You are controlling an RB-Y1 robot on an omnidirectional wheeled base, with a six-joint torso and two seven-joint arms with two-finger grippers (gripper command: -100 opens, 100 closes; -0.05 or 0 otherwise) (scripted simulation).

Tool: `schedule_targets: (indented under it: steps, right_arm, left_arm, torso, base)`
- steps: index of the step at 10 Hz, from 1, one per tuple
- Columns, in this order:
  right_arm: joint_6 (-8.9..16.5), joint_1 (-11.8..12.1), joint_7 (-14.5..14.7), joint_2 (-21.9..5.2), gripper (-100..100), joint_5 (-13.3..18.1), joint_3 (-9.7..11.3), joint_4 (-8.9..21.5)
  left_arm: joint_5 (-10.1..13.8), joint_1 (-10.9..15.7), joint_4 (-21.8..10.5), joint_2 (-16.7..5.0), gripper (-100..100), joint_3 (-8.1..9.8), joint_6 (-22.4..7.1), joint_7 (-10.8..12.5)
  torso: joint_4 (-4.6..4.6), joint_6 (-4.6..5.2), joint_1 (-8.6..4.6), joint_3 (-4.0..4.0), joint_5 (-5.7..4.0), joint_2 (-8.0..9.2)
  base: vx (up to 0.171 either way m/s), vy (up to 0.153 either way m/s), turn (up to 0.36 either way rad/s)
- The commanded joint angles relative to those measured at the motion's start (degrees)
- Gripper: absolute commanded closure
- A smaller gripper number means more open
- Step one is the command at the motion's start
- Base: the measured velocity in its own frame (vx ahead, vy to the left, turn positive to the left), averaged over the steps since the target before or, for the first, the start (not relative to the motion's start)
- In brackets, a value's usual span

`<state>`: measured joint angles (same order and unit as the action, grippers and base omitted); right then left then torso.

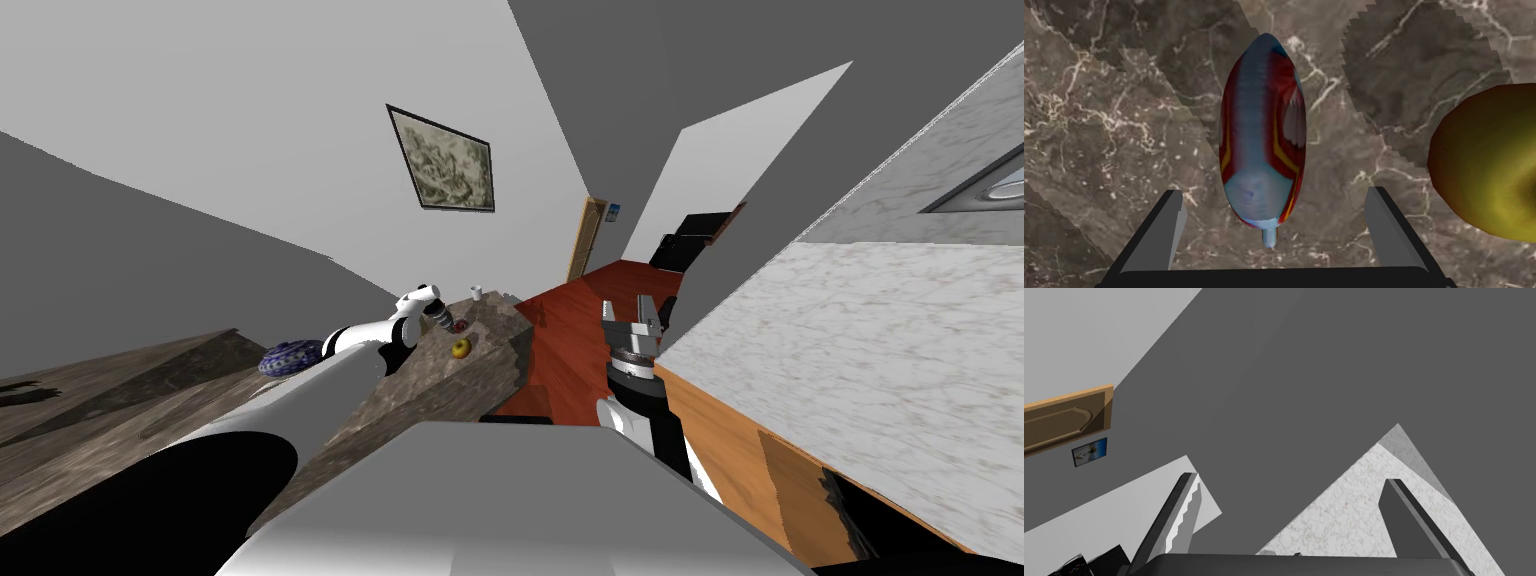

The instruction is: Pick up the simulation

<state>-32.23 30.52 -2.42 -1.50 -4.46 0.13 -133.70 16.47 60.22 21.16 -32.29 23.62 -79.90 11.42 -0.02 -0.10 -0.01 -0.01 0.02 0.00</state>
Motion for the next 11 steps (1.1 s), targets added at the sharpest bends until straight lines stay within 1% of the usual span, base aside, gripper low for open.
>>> schedule_targets:
  steps: [1,2,3,4,5,6,7,8,9,10,11]
  right_arm:
    - [0.0,0.0,0.0,0.0,0,0.0,0.0,0.0]
    - [0.0,0.0,0.0,0.0,0,0.0,0.0,0.0]
    - [0.0,0.0,0.0,0.0,0,0.0,0.0,0.0]
    - [0.0,0.0,0.0,0.0,0,0.0,0.0,0.0]
    - [0.0,0.0,0.0,0.0,0,0.0,0.0,0.0]
    - [0.0,0.0,0.0,0.0,0,0.0,0.0,0.0]
    - [0.0,0.0,0.0,0.0,0,0.0,0.0,0.0]
    - [0.0,0.0,0.0,0.0,0,0.0,0.0,0.0]
    - [0.0,0.0,0.0,0.0,0,0.0,0.0,0.0]
    - [0.0,0.0,0.0,0.0,0,0.0,0.0,0.0]
    - [0.0,0.0,0.0,0.0,0,0.0,0.0,0.0]
  left_arm:
    - [0.0,0.3,-0.4,0.3,-100,0.30,-1.9,0.5]
    - [0.0,0.3,0.3,0.3,-100,0.30,-1.9,0.5]
    - [0.0,0.3,-0.2,0.3,-100,0.30,-1.9,0.5]
    - [0.0,-0.1,0.8,0.4,-100,0.30,-2.4,0.7]
    - [0.0,0.0,0.5,0.4,0,0.30,-2.2,0.7]
    - [0.1,-1.1,0.2,1.3,-100,0.27,-0.4,0.5]
    - [0.2,-1.9,-0.1,1.8,-100,0.25,0.8,0.4]
    - [0.2,-1.9,-0.1,1.8,-100,0.25,0.8,0.4]
    - [0.2,-1.2,-1.2,1.5,-100,0.22,1.2,0.2]
    - [0.2,-1.3,-1.1,1.5,100,0.22,1.2,0.2]
    - [0.2,-1.3,-1.0,1.4,100,0.22,1.3,0.2]
  torso:
    - [0.00,0.00,0.00,0.00,0.00,0.00]
    - [0.01,0.01,0.02,0.02,0.01,0.03]
    - [0.01,0.00,0.00,0.02,-0.01,0.02]
    - [0.01,0.00,-0.02,0.01,-0.01,0.01]
    - [0.00,0.00,-0.02,0.00,-0.01,0.00]
    - [0.00,0.00,-0.01,0.01,-0.01,0.01]
    - [-0.01,0.00,-0.02,0.00,0.00,0.00]
    - [-0.01,-0.01,-0.03,-0.01,0.00,-0.02]
    - [0.00,0.00,-0.02,-0.01,-0.01,-0.01]
    - [0.01,0.00,-0.01,0.00,-0.01,0.00]
    - [-0.02,0.00,-0.05,0.02,0.01,0.06]
  base:
    - [-0.010,0.012,-0.037]
    - [-0.004,0.005,-0.015]
    - [0.003,-0.003,0.010]
    - [0.000,0.000,0.000]
    - [0.000,0.000,0.000]
    - [0.000,0.000,0.000]
    - [0.007,-0.009,0.026]
    - [0.000,0.000,0.000]
    - [0.000,0.000,0.000]
    - [0.000,0.000,0.000]
    - [0.000,0.000,0.000]
